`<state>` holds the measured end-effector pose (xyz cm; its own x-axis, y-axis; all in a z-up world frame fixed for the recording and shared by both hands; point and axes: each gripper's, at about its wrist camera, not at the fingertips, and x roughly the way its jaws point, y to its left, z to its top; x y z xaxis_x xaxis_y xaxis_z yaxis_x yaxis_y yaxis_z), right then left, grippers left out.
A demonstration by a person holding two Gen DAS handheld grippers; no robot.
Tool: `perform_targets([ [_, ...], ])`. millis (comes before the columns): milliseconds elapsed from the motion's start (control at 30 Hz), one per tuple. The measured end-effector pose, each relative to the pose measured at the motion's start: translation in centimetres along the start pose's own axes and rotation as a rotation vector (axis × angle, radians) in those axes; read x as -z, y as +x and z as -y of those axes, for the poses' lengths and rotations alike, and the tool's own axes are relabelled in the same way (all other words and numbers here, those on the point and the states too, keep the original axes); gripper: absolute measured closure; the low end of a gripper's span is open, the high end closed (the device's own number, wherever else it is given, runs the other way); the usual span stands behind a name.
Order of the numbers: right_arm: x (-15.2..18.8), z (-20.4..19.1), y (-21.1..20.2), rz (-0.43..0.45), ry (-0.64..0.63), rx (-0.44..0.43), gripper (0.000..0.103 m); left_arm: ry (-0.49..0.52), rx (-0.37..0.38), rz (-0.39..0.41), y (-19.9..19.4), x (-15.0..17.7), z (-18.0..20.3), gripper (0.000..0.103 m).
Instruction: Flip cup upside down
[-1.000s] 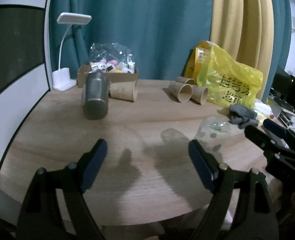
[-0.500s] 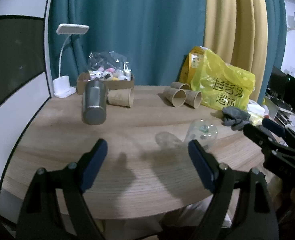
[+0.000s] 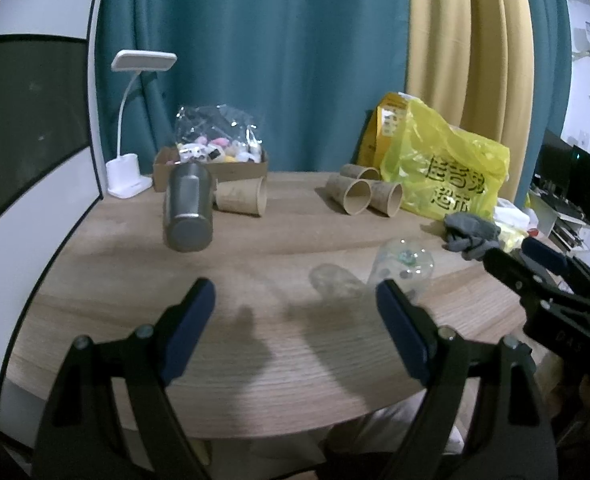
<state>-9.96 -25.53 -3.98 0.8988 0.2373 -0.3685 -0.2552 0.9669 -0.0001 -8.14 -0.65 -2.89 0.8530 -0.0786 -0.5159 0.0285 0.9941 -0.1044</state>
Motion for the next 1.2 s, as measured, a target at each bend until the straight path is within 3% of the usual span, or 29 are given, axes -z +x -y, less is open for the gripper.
perform_targets([
  [1200,0.13,-0.36,-0.07,0.000,0.006,0.003,0.020,0.002,-0.019,0.001,-0.34,0.04,-0.26,0.019],
])
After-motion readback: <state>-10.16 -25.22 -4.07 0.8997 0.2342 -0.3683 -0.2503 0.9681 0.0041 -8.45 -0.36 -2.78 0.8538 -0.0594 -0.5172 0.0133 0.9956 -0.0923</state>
